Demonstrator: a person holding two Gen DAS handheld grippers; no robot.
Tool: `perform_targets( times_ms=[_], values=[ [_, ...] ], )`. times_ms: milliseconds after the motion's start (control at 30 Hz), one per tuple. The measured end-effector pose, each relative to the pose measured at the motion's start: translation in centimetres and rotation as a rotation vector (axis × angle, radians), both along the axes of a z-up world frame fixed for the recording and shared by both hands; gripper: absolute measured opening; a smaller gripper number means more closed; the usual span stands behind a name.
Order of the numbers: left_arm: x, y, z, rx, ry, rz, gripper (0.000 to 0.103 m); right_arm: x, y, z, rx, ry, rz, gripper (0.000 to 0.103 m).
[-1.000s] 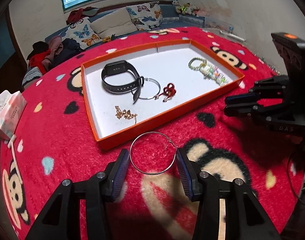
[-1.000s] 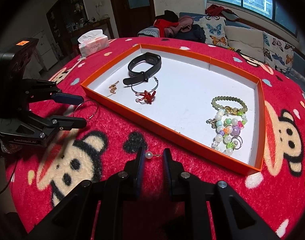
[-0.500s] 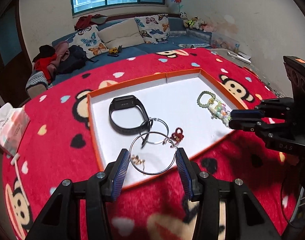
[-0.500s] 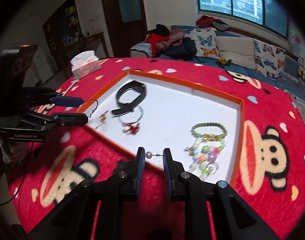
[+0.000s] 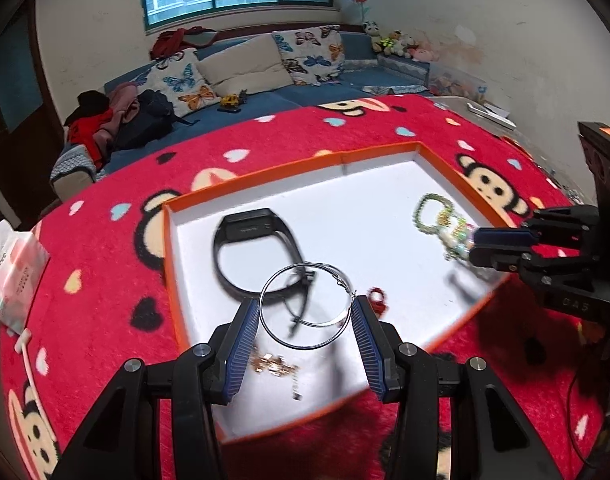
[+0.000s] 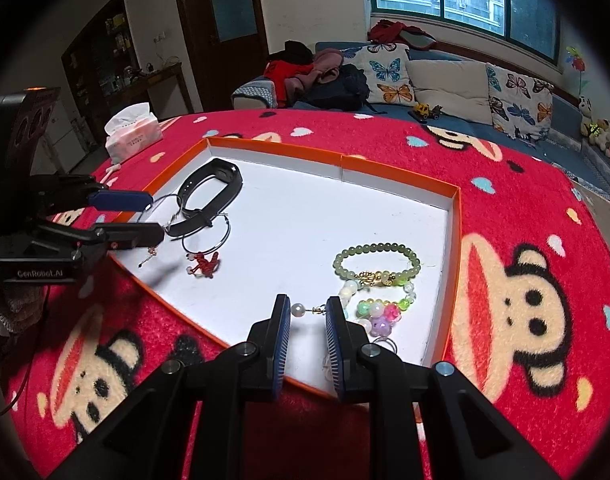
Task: Organize jewelry
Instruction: 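Drop the hoop in the tray with the left tool while the right tool places the pearl earring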
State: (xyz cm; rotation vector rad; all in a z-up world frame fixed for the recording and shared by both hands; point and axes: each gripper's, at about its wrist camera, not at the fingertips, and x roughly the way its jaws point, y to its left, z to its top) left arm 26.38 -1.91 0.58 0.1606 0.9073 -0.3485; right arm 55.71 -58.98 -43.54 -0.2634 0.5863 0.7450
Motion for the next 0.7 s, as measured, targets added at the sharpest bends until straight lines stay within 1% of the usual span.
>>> perform_targets(
  times_ms=[200, 300, 500, 700],
  values=[
    [1.7, 2.1, -0.7, -0.028, 0.02, 0.082, 0.051, 0.4, 0.1, -0.2, -0.003, 0.006, -0.003, 0.021],
    [2.5, 2.8, -1.2, -0.039, 0.036, 0.106, 0.051, 0.5, 0.3, -0.4, -0.008, 0.008, -0.004, 0.021],
    [3.5, 3.4, -1.9, -0.052, 0.054, 0.127, 0.051, 0.5, 0.3, -0.3, -0.015, 0.002, -0.006, 0.021],
    [3.5, 3.2, -2.1, -0.052, 0.056, 0.125, 0.052, 0.6, 0.4, -0.4, -0.019, 0.004, -0.013, 0.021]
  ],
)
